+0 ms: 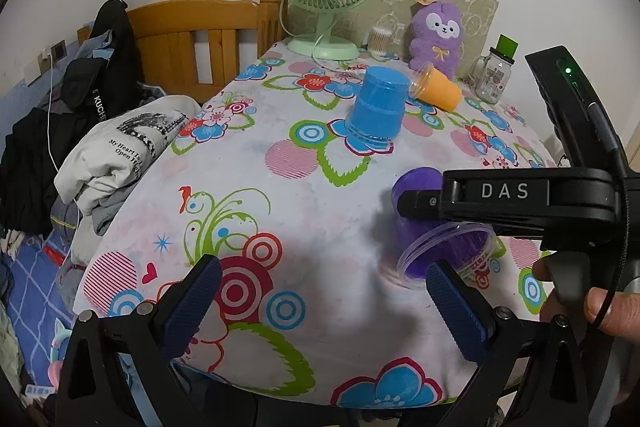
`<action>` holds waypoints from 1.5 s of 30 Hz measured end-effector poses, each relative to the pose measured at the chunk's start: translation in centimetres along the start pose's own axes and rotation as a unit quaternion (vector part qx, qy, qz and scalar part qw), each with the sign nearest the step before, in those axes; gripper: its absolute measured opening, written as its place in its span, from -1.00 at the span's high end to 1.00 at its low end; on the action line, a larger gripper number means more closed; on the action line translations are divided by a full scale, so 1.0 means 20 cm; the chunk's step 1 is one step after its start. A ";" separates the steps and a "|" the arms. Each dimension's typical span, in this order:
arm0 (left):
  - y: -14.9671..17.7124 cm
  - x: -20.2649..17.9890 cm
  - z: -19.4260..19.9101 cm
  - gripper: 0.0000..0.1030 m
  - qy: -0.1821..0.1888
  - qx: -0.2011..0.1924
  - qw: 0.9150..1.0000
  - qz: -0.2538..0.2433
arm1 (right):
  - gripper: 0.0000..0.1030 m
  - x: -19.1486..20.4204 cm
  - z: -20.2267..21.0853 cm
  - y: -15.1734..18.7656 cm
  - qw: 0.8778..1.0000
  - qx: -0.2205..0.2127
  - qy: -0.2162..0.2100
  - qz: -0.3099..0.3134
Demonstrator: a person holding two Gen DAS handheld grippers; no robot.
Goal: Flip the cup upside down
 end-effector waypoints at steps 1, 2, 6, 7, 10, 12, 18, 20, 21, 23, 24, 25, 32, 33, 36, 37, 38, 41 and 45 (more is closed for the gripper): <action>0.00 0.00 0.00 -1.00 0.000 0.001 1.000 -0.001 | -0.44 0.00 0.00 0.00 1.000 0.003 0.001 -0.001; 0.00 0.00 0.00 -1.00 -0.001 0.001 1.000 -0.002 | -0.51 0.00 0.00 0.00 1.000 0.004 0.003 0.000; -0.01 -0.01 0.00 -1.00 -0.004 -0.001 1.000 -0.005 | -0.54 0.01 0.04 0.01 1.000 -0.005 0.008 0.004; -0.01 -0.01 0.00 -1.00 -0.004 -0.002 1.000 -0.005 | -0.55 0.01 0.05 0.01 1.000 -0.007 0.009 0.005; -0.01 -0.02 0.01 -1.00 -0.002 -0.001 1.000 -0.006 | -0.56 0.00 0.11 0.02 1.000 -0.018 0.005 0.008; -0.02 -0.03 0.02 -1.00 0.001 0.000 1.000 -0.011 | -0.56 -0.01 0.15 0.03 1.000 -0.028 0.001 0.010; -0.08 -0.08 0.07 -1.00 0.009 -0.009 1.000 -0.021 | -0.59 -0.07 0.32 0.07 0.998 -0.060 -0.002 0.005; -0.11 -0.10 0.09 -1.00 0.013 -0.014 1.000 -0.023 | -0.62 -0.11 0.38 0.09 0.997 -0.071 -0.003 0.003; -0.13 -0.12 0.10 -1.00 0.015 -0.017 0.999 -0.027 | -0.63 -0.13 0.41 0.11 0.997 -0.078 -0.004 0.000; -0.18 -0.15 0.12 -1.00 0.019 -0.023 0.999 -0.033 | -0.65 -0.18 0.45 0.14 0.996 -0.088 -0.005 -0.005; -0.20 -0.16 0.13 -1.00 0.021 -0.026 0.999 -0.036 | -0.66 -0.20 0.46 0.15 0.996 -0.091 -0.005 -0.009; -0.24 -0.19 0.13 -1.00 0.024 -0.028 0.999 -0.040 | -0.66 -0.24 0.48 0.17 0.995 -0.094 -0.005 -0.016; -0.42 -0.30 -0.01 -1.00 0.042 0.010 0.999 -0.023 | -0.67 -0.46 0.47 0.28 0.995 -0.084 0.001 -0.051; -0.44 -0.32 -0.06 -1.00 0.041 0.023 0.999 -0.021 | -0.67 -0.49 0.47 0.30 0.995 -0.083 -0.002 -0.056; -0.46 -0.36 -0.17 -1.00 0.030 0.060 0.997 -0.026 | -0.67 -0.55 0.46 0.34 0.994 -0.082 -0.006 -0.068; -0.46 -0.37 -0.20 -1.00 0.030 0.069 0.997 -0.026 | -0.67 -0.57 0.47 0.35 0.994 -0.083 -0.007 -0.071; -0.46 -0.37 -0.24 -1.00 0.034 0.081 0.996 -0.025 | -0.67 -0.59 0.47 0.36 0.994 -0.085 -0.008 -0.075; -0.45 -0.40 -0.32 -0.99 0.038 0.113 0.992 -0.032 | -0.67 -0.61 0.47 0.37 0.993 -0.086 -0.011 -0.080; -0.45 -0.41 -0.41 -0.99 0.023 0.137 0.990 -0.036 | -0.67 -0.62 0.46 0.38 0.993 -0.086 -0.020 -0.077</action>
Point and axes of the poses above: each gripper's, at about its wrist camera, not at the fingertips, and z roughly against the way its jaws point, x to its left, y to its underside, the point moved 3 cm from there along -z, roughly the way its jaws point, and after that the axes turned 11 degrees about x, right-handed, at the moved point
